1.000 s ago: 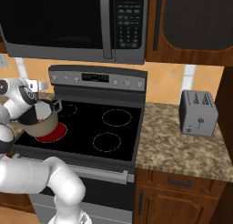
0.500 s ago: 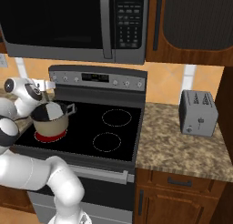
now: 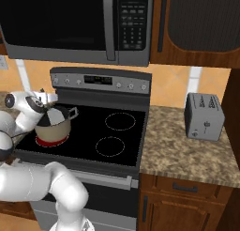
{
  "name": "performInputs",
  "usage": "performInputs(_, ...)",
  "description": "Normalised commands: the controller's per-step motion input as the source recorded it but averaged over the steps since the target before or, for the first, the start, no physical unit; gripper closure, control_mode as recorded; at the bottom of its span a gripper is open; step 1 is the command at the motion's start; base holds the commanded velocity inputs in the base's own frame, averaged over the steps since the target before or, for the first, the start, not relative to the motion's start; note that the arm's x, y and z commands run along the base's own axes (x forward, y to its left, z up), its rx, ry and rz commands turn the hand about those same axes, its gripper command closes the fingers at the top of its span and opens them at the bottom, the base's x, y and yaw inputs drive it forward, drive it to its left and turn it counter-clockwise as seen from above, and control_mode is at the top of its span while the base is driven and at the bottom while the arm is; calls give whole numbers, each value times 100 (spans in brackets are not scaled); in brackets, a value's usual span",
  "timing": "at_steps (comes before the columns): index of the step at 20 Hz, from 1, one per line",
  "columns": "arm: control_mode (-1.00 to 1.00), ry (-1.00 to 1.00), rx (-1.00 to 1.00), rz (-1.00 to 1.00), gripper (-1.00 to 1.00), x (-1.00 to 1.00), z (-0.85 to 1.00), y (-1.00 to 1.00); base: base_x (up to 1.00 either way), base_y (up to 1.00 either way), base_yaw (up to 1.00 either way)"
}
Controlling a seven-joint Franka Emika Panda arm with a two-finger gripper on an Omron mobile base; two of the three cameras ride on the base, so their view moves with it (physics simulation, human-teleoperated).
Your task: Put the carrot and garlic in the pot. Retrieve the spatula and lightly stir the vegetables in the pot.
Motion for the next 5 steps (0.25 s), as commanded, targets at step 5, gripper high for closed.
performInputs(5,-100,-2,1,-6,100,-16,52,0,0,0,0)
